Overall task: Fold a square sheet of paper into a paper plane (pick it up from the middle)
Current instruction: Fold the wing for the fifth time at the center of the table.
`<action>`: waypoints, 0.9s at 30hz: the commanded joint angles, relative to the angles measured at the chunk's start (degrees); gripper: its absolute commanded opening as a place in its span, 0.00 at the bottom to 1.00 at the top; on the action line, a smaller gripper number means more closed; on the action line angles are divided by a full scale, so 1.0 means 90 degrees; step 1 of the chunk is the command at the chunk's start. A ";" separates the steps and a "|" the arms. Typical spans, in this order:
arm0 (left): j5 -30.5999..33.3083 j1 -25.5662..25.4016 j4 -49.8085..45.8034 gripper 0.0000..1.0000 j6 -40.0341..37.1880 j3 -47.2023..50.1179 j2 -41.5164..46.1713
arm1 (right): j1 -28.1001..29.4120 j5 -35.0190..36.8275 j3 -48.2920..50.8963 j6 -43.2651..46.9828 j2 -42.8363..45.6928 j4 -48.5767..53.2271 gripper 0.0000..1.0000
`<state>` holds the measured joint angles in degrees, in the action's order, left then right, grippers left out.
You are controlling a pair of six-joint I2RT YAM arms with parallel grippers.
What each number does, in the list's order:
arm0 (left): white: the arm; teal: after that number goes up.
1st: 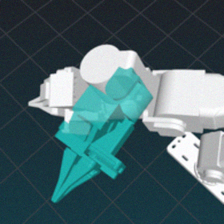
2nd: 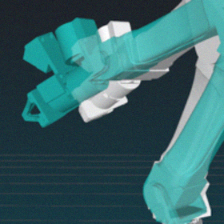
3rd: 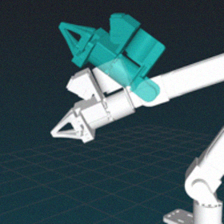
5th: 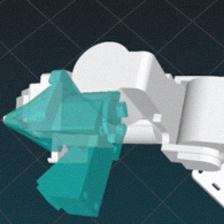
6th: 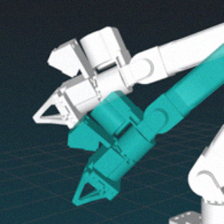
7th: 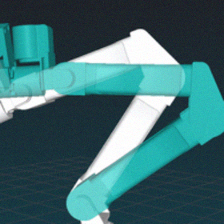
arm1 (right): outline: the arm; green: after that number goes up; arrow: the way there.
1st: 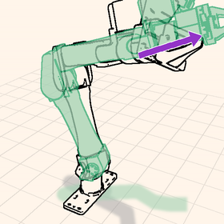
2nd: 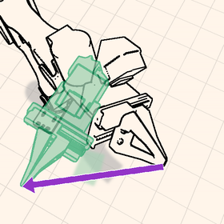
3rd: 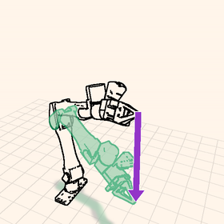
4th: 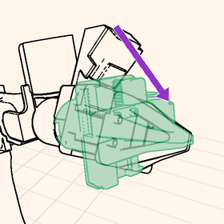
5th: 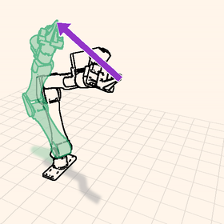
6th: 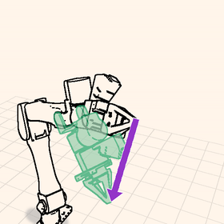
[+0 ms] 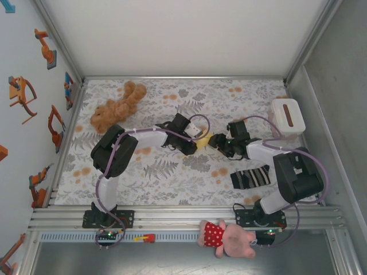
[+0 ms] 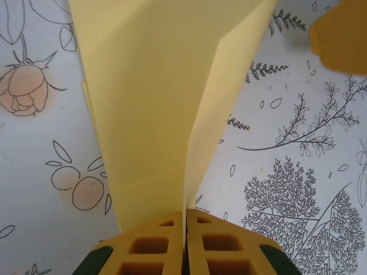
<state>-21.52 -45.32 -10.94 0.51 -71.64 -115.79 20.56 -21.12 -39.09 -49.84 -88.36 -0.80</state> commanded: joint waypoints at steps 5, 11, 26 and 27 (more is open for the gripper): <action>-0.0318 0.0086 -0.0547 0.09 0.0149 -0.0277 -0.0271 | 0.0172 -0.0052 -0.0347 0.0234 -0.0305 -0.0099 0.60; -0.0504 0.0157 -0.0494 0.10 0.0403 -0.0301 -0.0329 | 0.0303 -0.0066 -0.0537 0.0333 -0.0543 -0.0005 0.61; -0.0924 0.0297 -0.0572 0.10 0.0874 -0.0466 -0.0495 | 0.0455 0.0082 -0.0964 0.0363 -0.0988 0.0272 0.62; -0.0941 0.0303 -0.0562 0.11 0.0896 -0.0461 -0.0500 | 0.0458 0.0154 -0.0993 0.0350 -0.1025 0.0324 0.62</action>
<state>-28.77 -42.81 -14.22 7.03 -75.05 -118.76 24.18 -21.32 -46.22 -47.31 -96.47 -0.19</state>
